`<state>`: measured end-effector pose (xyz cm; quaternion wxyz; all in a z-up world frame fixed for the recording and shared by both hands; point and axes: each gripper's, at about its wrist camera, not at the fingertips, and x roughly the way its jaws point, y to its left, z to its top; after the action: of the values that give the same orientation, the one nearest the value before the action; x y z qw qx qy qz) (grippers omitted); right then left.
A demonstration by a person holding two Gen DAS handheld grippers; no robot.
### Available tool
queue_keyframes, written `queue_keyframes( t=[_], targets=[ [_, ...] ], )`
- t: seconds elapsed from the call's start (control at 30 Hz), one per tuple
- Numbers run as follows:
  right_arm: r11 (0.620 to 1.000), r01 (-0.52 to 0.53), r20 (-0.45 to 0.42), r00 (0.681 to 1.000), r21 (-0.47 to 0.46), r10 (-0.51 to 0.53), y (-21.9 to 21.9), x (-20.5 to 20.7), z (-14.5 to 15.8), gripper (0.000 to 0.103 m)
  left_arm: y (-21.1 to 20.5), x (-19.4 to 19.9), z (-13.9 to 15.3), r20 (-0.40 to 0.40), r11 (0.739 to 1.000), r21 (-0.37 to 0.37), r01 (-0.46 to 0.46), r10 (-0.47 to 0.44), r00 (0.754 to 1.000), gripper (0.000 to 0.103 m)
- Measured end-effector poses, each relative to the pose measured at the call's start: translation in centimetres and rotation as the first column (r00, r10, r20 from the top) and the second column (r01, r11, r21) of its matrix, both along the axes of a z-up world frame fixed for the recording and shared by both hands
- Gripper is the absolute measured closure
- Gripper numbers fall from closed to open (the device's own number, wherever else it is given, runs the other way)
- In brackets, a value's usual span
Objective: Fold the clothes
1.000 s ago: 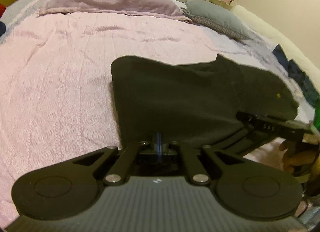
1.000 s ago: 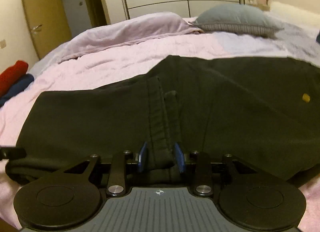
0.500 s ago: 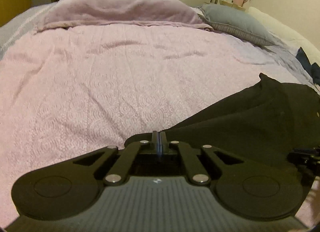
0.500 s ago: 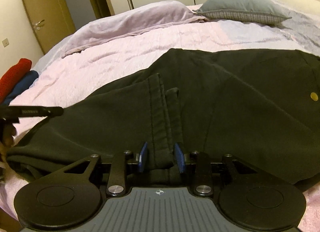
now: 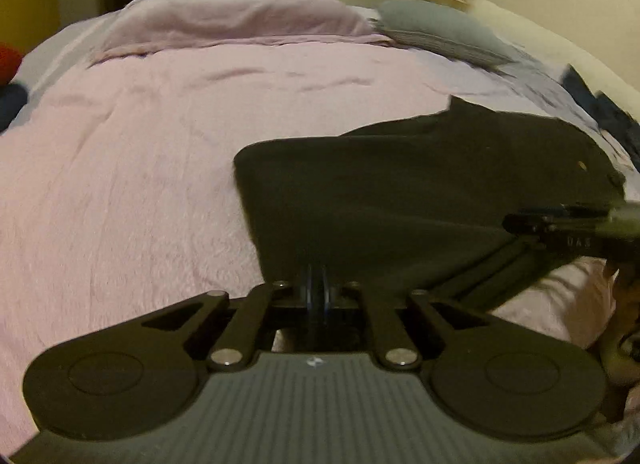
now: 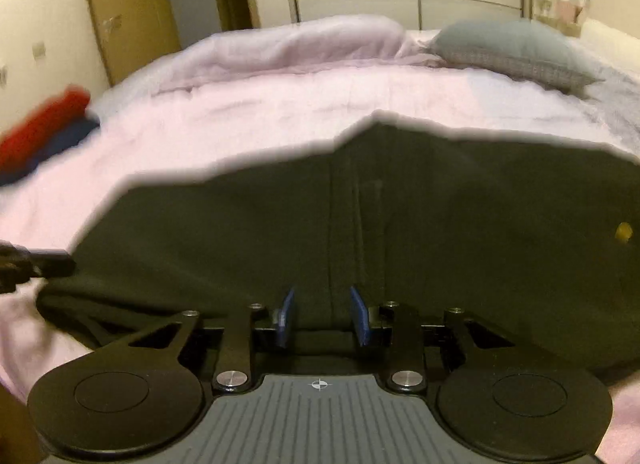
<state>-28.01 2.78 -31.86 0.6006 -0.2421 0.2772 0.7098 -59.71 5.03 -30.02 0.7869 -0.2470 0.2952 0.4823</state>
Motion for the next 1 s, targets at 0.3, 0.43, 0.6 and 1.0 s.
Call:
queue_keyframes(
  t=[0.3,0.43,0.6,1.0],
  targets=[
    [1.000,0.013,0.016,1.000,-0.023,-0.012,-1.9,0.5,0.7,0.069,-1.5,2.2,0.9,-0.078,0.996,0.005,-0.084,0.084,0.993,0.096],
    [1.000,0.020,0.029,0.999,-0.021,-0.019,-2.9,0.5,1.8,0.069,-2.9,3.2,2.8,-0.103,0.989,0.029,-0.148,0.150,0.983,0.095],
    [0.997,0.065,-0.016,0.998,-0.045,-0.066,-5.9,2.0,3.7,0.069,-5.7,5.2,4.1,-0.162,0.989,0.023,-0.145,0.147,0.976,0.086],
    [0.976,0.215,-0.024,0.976,-0.032,-0.216,-14.4,5.8,6.3,0.068,-15.0,8.3,7.1,-0.195,0.989,0.085,-0.122,0.137,0.971,0.068]
  ],
)
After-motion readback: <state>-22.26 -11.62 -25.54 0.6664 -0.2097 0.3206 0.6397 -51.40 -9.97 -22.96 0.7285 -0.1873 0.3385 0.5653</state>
